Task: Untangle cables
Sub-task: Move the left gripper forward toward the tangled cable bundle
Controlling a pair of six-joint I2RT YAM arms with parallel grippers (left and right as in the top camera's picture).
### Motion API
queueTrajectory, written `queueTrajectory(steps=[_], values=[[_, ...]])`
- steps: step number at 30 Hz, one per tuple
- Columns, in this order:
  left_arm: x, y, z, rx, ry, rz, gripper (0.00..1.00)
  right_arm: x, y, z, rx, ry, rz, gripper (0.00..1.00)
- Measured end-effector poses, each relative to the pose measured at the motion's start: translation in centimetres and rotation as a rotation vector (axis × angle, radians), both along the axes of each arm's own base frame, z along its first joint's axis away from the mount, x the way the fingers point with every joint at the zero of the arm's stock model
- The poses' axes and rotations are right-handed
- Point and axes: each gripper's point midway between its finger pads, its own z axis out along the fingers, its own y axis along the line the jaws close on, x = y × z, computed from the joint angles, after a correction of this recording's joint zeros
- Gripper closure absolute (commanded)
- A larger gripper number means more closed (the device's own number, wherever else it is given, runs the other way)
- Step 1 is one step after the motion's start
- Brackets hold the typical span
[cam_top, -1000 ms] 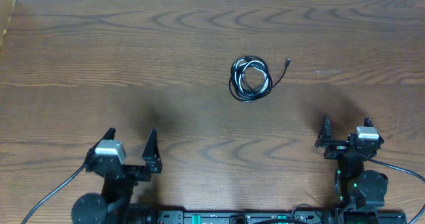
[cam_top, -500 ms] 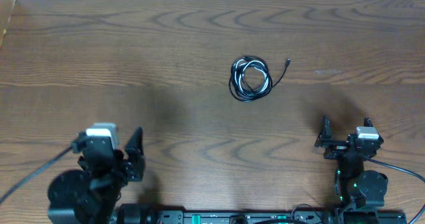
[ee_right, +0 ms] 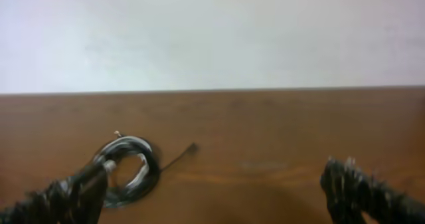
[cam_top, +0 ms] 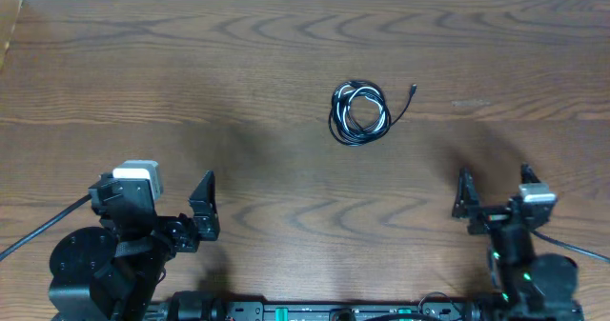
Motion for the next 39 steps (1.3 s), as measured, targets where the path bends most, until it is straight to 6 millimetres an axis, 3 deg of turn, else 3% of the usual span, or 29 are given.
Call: queueTrajectory(steps=[7, 11, 14, 19, 27, 32, 37, 39], values=[[-0.2, 0.0, -0.4, -0.017, 0.021, 0.008, 0.02, -5.6, 0.0, 7.1, -0.005, 0.004, -0.001, 0.01], [-0.2, 0.0, -0.4, -0.021, 0.022, 0.010, 0.02, -7.6, 0.0, 9.6, -0.006, 0.023, -0.003, 0.01], [-0.3, 0.0, -0.6, -0.023, 0.031, 0.011, 0.02, -7.9, 0.0, 10.5, -0.009, 0.109, -0.003, 0.01], [-0.5, 0.0, -1.0, -0.024, 0.049, 0.011, 0.02, -6.7, 0.0, 11.1, -0.035, 0.308, 0.006, 0.01], [-0.4, -1.2, -1.6, -0.034, 0.085, -0.063, 0.00, -2.8, 0.5, 12.8, -0.111, 0.577, 0.072, 0.01], [0.7, -1.7, -2.6, -0.042, 0.145, -0.089, 0.02, 0.3, 0.7, 12.8, -0.128, 0.638, 0.095, 0.01], [3.1, -2.9, -3.6, -0.047, 0.201, -0.170, 0.02, 1.9, 1.0, 12.0, -0.132, 0.672, 0.116, 0.01], [4.2, -3.4, -3.7, -0.057, 0.208, -0.202, 0.02, 2.3, 1.0, 12.0, -0.148, 0.670, 0.127, 0.15]])
